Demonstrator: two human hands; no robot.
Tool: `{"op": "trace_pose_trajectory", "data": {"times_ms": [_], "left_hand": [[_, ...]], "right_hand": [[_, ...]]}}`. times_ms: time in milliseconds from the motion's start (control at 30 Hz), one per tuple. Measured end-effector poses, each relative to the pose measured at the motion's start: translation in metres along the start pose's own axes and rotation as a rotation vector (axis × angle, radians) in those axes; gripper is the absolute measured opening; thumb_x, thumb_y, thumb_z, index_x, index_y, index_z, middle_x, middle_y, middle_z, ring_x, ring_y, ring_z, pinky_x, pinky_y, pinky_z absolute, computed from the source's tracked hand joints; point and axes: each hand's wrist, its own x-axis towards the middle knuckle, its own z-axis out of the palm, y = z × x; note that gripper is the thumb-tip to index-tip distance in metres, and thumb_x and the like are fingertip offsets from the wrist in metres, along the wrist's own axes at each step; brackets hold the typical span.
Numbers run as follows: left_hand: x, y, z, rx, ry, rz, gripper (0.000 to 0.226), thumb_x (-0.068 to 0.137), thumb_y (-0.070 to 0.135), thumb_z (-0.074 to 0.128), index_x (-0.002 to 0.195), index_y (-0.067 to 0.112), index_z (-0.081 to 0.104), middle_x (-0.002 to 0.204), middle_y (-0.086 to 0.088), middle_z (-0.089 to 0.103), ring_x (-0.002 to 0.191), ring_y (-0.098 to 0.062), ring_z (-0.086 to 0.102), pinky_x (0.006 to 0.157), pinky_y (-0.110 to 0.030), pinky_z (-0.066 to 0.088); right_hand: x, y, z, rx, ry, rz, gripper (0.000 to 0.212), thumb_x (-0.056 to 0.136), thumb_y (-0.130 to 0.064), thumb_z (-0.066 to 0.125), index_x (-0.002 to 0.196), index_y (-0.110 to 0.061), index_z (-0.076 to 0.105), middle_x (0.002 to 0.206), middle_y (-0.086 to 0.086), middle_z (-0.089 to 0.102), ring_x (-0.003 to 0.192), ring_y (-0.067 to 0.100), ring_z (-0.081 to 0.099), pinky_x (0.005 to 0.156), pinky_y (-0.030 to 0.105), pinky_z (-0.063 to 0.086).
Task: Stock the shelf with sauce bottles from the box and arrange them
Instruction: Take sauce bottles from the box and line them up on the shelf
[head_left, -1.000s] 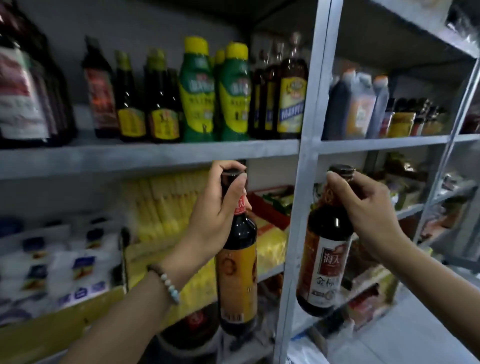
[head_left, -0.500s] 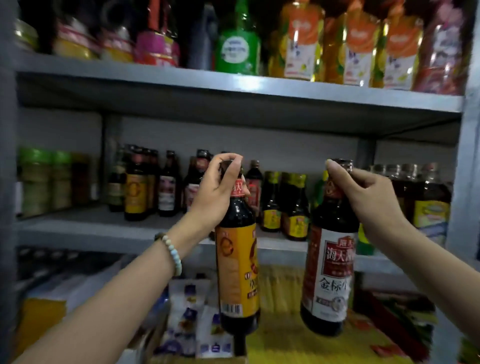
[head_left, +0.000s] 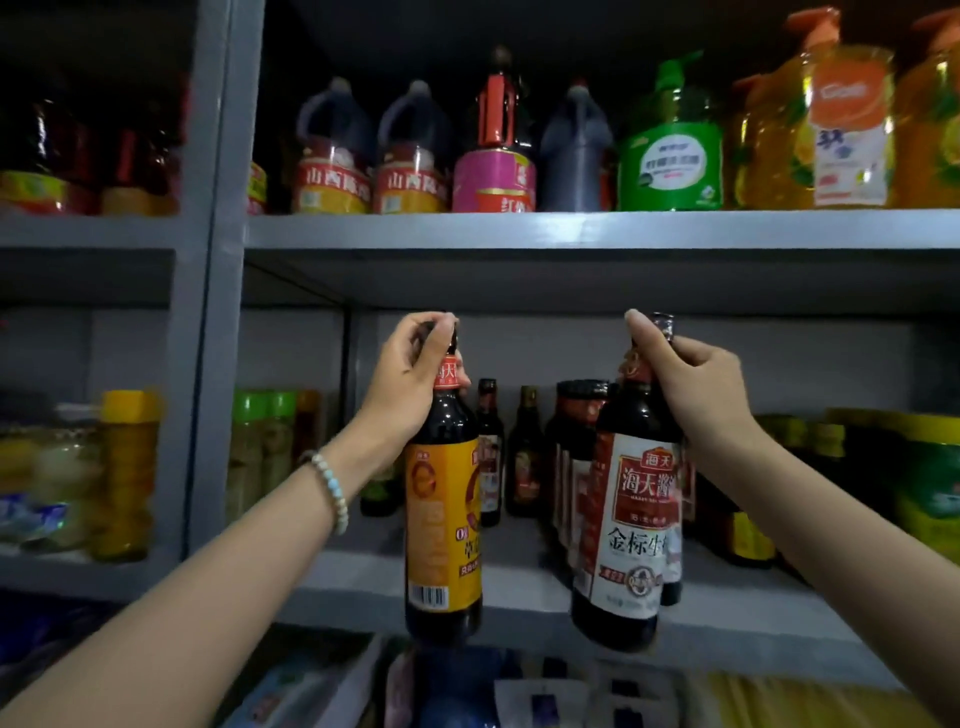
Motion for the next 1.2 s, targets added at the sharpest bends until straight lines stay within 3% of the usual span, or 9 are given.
{"op": "trace_pose_trajectory", "data": {"times_ms": [200,367,600,767,900,1000,1200], "left_hand": [[0.037,-0.043,-0.043,0.019,0.062,0.011,0.021,0.096,0.026,0.046,0.106,0.009,0.052,0.077,-0.008,0.056,0.059,-0.010,0.061,0.058,-0.019,0.050],[0.053,-0.078,-0.057,0.069,0.102,0.001,0.020,0.093,0.031,0.049,0.104,0.015,0.055,0.077,-0.006,0.059,0.066,-0.014,0.061,0.064,-0.022,0.050],[0.062,-0.117,-0.064,0.078,0.082,-0.055,0.018,0.091,0.037,0.050,0.102,0.024,0.055,0.081,-0.002,0.062,0.072,-0.012,0.063,0.070,-0.023,0.052],[0.070,-0.137,-0.069,0.066,0.036,-0.078,0.019,0.088,0.040,0.052,0.101,0.026,0.057,0.089,-0.002,0.062,0.087,-0.021,0.062,0.083,-0.034,0.052],[0.073,-0.142,-0.074,0.025,-0.007,-0.106,0.013,0.092,0.033,0.051,0.100,0.024,0.056,0.081,-0.002,0.060,0.073,-0.016,0.063,0.074,-0.031,0.054],[0.071,-0.147,-0.079,0.041,-0.025,-0.101,0.014,0.092,0.035,0.051,0.101,0.026,0.057,0.085,0.000,0.061,0.083,-0.020,0.062,0.084,-0.037,0.051],[0.064,-0.148,-0.081,0.005,-0.048,-0.131,0.025,0.093,0.031,0.049,0.111,0.015,0.055,0.080,0.000,0.061,0.066,-0.008,0.064,0.066,-0.019,0.053]], "right_hand": [[0.036,0.031,0.072,-0.006,-0.047,0.041,0.055,0.079,-0.049,0.069,0.086,0.006,0.068,0.075,0.015,0.071,0.059,0.020,0.065,0.052,0.024,0.052],[0.056,0.067,0.107,-0.054,-0.084,0.020,0.050,0.078,-0.050,0.070,0.084,0.000,0.070,0.081,0.019,0.072,0.073,0.029,0.069,0.072,0.041,0.057],[0.070,0.114,0.128,-0.107,-0.121,0.036,0.032,0.078,-0.048,0.071,0.078,-0.016,0.071,0.072,0.000,0.072,0.058,0.006,0.068,0.051,0.017,0.051],[0.073,0.132,0.137,-0.087,-0.135,0.081,0.040,0.074,-0.050,0.072,0.087,-0.013,0.074,0.078,0.004,0.076,0.072,0.018,0.073,0.067,0.030,0.058],[0.073,0.136,0.144,-0.129,-0.134,0.049,0.040,0.077,-0.049,0.071,0.080,-0.009,0.073,0.075,0.007,0.075,0.069,0.021,0.073,0.067,0.031,0.057],[0.069,0.140,0.148,-0.150,-0.126,0.041,0.041,0.075,-0.051,0.071,0.079,-0.010,0.073,0.074,0.005,0.074,0.068,0.017,0.072,0.063,0.028,0.056],[0.066,0.143,0.152,-0.159,-0.094,0.041,0.035,0.077,-0.049,0.071,0.072,-0.014,0.071,0.070,0.001,0.073,0.064,0.011,0.070,0.057,0.021,0.049]]}}
